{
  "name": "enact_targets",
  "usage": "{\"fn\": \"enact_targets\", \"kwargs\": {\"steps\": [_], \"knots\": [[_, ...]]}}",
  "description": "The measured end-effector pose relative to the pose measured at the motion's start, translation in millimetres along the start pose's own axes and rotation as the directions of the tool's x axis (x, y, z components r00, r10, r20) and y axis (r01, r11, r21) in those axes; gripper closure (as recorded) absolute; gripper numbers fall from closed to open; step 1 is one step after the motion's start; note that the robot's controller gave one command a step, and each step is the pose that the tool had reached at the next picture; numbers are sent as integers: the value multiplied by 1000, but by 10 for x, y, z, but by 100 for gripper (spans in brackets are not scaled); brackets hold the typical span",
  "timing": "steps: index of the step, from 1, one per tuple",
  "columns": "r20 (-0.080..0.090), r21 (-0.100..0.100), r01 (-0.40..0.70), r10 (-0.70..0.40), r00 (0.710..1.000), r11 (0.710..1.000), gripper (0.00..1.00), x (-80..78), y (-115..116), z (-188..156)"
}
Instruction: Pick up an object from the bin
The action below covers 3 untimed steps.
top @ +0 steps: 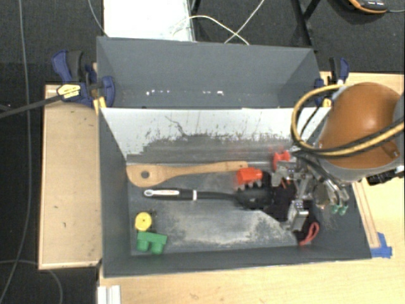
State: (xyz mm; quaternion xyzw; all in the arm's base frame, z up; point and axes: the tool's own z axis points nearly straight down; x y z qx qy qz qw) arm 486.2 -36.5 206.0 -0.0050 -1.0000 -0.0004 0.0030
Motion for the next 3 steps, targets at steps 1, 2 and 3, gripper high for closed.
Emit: {"fn": "enact_targets", "kwargs": {"steps": [1,2,3], "knots": [[9,1,3,-3,1000,1000,0,-16,1,-44],[8,-1,-140,140,990,990,0,-640,-706,1383],[22,-7,-308,308,951,951,0,-747,-426,1347]]}}
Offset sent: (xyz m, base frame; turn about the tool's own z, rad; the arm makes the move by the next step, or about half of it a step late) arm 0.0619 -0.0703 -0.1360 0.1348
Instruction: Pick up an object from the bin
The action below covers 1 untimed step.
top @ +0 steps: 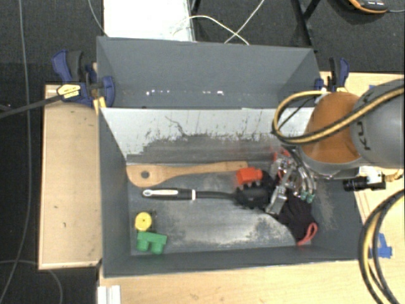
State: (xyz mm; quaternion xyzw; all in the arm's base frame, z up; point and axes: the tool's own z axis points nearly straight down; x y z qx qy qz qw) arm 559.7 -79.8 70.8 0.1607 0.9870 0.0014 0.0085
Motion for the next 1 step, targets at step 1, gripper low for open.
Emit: {"fn": "enact_targets", "kwargs": {"steps": [1], "knots": [[-11,1,173,-173,985,985,0,8,-279,-7]]}}
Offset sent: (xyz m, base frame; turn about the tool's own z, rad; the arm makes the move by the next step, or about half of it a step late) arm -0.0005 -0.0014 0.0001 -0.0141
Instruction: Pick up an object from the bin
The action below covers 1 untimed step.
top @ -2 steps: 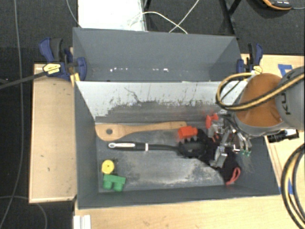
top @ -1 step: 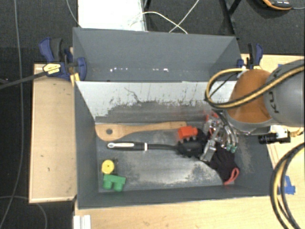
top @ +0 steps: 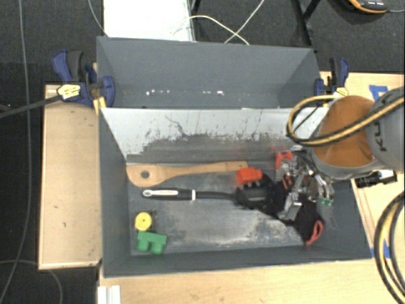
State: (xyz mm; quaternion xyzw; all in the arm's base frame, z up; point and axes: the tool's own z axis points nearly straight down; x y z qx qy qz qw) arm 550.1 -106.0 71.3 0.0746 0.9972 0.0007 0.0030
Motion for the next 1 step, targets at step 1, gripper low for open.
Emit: {"fn": "enact_targets", "kwargs": {"steps": [1], "knots": [[12,-3,-157,157,988,988,0,-60,263,-3]]}}
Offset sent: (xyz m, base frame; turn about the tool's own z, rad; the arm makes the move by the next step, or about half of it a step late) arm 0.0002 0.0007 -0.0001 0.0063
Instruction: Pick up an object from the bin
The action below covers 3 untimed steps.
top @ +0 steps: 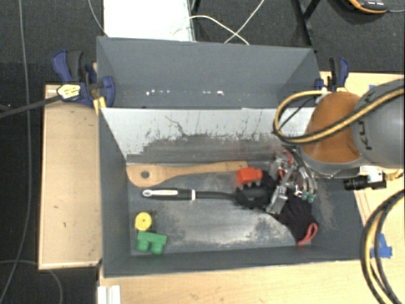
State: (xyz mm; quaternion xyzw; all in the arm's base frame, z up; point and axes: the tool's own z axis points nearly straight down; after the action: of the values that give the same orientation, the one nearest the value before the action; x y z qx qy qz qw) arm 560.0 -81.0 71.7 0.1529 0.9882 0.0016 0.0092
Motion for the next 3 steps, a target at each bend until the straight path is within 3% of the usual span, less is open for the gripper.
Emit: {"fn": "enact_targets", "kwargs": {"steps": [1,3], "knots": [[-10,1,151,-151,989,989,100,10,-257,-5],[-8,0,152,-152,988,988,100,13,-253,-83]]}}
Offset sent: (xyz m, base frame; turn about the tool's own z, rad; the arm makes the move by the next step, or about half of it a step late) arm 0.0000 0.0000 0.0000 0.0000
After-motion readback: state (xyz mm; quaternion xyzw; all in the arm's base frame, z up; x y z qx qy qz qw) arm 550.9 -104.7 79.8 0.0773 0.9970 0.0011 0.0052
